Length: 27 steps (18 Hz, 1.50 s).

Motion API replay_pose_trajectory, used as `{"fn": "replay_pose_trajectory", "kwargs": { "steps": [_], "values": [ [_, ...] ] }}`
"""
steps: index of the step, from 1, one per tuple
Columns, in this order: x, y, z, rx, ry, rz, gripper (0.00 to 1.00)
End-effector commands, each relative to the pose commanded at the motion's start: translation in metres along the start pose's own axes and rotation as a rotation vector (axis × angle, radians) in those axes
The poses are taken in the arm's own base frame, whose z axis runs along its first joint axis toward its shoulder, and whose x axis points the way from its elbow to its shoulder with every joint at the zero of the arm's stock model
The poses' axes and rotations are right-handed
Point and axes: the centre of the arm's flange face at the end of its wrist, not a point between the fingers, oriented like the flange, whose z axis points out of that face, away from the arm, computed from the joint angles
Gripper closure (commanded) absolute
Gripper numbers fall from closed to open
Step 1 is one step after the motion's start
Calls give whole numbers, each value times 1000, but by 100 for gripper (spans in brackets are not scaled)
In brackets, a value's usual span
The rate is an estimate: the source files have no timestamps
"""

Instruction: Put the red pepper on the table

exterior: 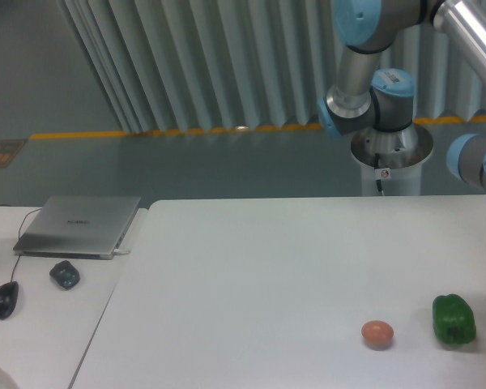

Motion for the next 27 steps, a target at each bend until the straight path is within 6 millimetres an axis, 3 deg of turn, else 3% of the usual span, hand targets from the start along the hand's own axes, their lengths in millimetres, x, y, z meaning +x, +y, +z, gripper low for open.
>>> {"fn": "replay_pose_trajectory", "kwargs": {
  "steps": [2,8,13,16,27],
  "values": [
    [0,1,11,2,7,-4,0],
    [6,31,27,-9,25,-31,0],
    [10,34,46,-6,50,-37,0],
    [13,35,70,4,79,-40,0],
    [3,35,96,-6,60,-47,0]
  ]
}}
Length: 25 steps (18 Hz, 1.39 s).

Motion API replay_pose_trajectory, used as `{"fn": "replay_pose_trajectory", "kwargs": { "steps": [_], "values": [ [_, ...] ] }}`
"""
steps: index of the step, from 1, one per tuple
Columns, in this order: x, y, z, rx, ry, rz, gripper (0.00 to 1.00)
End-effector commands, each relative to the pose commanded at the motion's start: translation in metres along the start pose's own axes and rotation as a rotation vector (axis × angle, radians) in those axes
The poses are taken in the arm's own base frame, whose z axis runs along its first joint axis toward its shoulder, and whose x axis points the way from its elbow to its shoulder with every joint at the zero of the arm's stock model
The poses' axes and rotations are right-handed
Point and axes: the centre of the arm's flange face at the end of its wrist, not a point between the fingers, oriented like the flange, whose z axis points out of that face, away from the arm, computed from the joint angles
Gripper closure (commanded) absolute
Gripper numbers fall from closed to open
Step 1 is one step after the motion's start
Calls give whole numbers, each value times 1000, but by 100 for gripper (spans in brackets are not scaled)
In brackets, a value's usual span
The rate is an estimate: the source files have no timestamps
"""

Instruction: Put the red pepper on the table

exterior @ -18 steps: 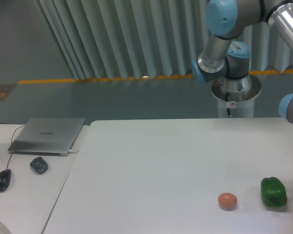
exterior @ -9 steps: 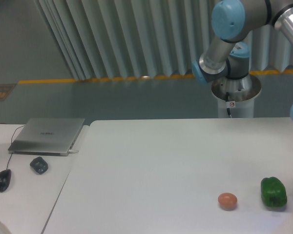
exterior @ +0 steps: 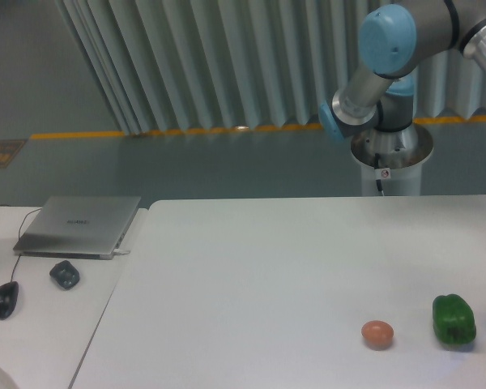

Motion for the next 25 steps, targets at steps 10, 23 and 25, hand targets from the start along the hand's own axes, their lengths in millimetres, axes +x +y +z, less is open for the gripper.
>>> {"fn": "replay_pose_trajectory", "kwargs": {
  "steps": [10,23,25],
  "values": [
    [-6,-1,8,-2,-7,-3,0],
    [-4,7,29,-4,7,-3,0],
    [-5,8,30,-5,5,-4,0]
  ]
}}
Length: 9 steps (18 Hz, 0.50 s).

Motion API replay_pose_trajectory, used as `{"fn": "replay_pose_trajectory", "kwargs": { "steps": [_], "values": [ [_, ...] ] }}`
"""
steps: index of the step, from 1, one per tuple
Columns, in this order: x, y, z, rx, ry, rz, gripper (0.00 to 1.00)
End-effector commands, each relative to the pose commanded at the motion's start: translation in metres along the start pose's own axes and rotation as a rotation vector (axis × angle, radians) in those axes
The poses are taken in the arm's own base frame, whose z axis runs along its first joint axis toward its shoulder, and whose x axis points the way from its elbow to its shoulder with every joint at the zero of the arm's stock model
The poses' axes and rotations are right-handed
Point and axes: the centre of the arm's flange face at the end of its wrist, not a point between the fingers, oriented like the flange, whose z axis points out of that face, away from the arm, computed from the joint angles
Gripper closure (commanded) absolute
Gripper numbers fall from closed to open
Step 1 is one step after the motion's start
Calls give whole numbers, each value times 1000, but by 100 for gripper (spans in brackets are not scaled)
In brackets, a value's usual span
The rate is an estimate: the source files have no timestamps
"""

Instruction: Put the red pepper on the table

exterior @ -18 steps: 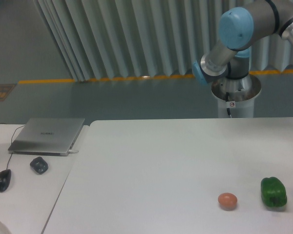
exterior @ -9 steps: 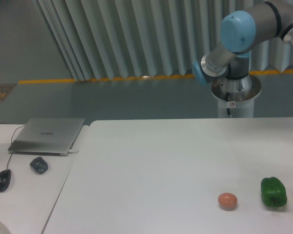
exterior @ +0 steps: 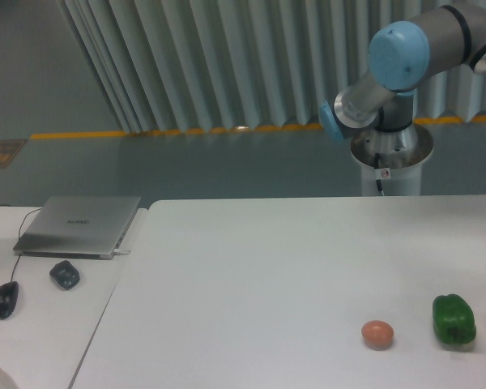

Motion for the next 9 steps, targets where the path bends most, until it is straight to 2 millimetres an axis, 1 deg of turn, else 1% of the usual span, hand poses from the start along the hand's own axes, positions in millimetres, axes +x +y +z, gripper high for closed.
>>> {"fn": "replay_pose_trajectory", "kwargs": {
  "steps": [2,9],
  "values": [
    [0,3,1,-2,-1,-4,0],
    [-5,1,8,1,-2,-4,0]
  ]
}}
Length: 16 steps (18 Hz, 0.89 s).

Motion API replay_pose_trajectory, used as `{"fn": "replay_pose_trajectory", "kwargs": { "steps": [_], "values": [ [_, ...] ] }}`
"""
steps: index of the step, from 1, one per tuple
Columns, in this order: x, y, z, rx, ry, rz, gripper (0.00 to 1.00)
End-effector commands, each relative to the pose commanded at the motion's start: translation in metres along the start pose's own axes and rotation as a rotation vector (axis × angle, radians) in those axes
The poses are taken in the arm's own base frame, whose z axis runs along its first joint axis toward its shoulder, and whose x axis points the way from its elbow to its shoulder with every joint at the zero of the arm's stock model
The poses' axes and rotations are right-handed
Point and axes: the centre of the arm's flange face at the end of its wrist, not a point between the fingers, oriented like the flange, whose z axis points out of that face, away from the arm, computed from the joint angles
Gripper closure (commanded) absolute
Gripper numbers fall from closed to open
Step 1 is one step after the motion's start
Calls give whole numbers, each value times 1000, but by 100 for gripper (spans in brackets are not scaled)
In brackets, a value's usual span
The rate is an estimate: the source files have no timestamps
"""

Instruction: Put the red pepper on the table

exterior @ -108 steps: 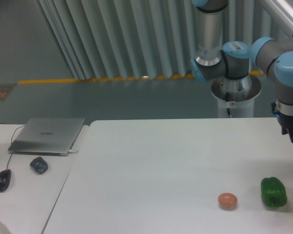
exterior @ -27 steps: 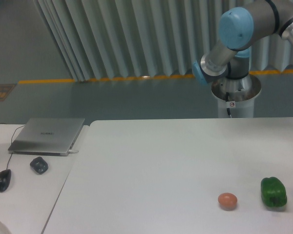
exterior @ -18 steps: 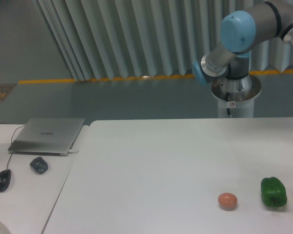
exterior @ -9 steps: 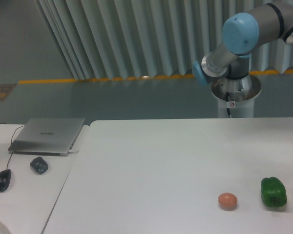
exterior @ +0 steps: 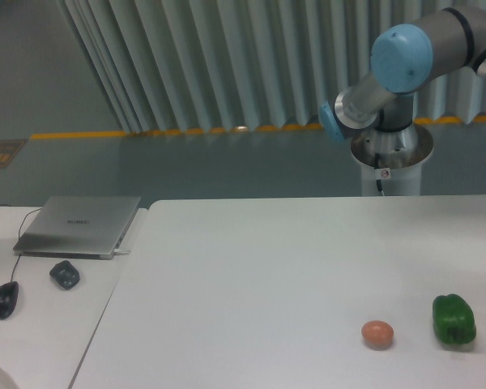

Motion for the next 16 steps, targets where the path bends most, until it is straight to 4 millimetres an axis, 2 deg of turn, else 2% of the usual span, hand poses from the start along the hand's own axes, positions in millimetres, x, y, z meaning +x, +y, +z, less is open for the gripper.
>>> {"fn": "replay_pose_trajectory", "kwargs": {
  "steps": [13,14,16],
  "values": [
    [3,0,8,3,12,1,0],
    [3,0,8,3,12,1,3],
    [4,1,7,3,12,1,21]
  ]
}}
